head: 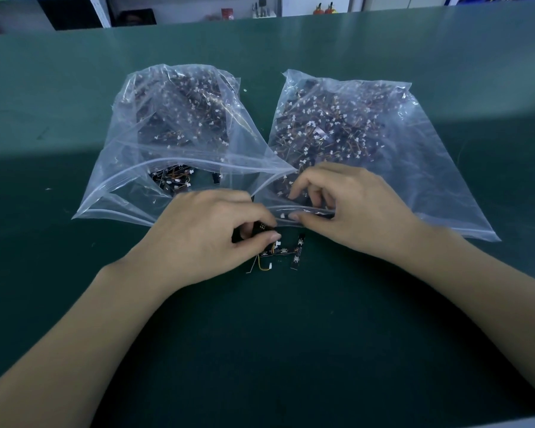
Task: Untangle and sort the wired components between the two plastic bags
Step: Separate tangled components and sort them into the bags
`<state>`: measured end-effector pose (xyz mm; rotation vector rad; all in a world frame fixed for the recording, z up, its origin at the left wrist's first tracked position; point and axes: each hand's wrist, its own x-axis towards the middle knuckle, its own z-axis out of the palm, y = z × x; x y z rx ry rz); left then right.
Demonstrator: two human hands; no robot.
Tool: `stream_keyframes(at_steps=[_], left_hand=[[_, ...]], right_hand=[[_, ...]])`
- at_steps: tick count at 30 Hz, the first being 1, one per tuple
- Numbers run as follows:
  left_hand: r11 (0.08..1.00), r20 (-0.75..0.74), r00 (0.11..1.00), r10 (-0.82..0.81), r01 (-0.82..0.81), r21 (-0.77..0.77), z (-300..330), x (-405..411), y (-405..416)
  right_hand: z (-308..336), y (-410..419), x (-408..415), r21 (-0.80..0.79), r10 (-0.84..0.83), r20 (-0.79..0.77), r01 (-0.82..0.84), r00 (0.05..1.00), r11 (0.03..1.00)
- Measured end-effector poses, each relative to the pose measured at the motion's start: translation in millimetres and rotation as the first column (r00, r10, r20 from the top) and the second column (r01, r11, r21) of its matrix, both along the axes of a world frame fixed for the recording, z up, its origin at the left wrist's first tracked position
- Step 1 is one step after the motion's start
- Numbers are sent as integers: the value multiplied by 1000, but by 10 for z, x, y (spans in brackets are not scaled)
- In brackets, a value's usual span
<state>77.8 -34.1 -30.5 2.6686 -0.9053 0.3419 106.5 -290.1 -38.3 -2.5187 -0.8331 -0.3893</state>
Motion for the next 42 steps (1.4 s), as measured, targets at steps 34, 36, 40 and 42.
stream_keyframes(at_steps=[34,36,40,42], left_hand=[[821,-26,998,-64,38,-569,-5,-23,-162],[798,-70,994,-78,20,-602,-9,-19,-166],[786,-78,994,-78,13,-618,-19,-1,-158],[791,-35,998,-49,17,-612,-24,4,-149]], right_hand=[[3,154,-150,363,319,-218,-227,922,904],[-10,151,-155,406,297,-244,-181,923,896],[0,143,-159,528,301,-321,-95,898,844],[16,148,-152,589,321,-363,-51,875,806]])
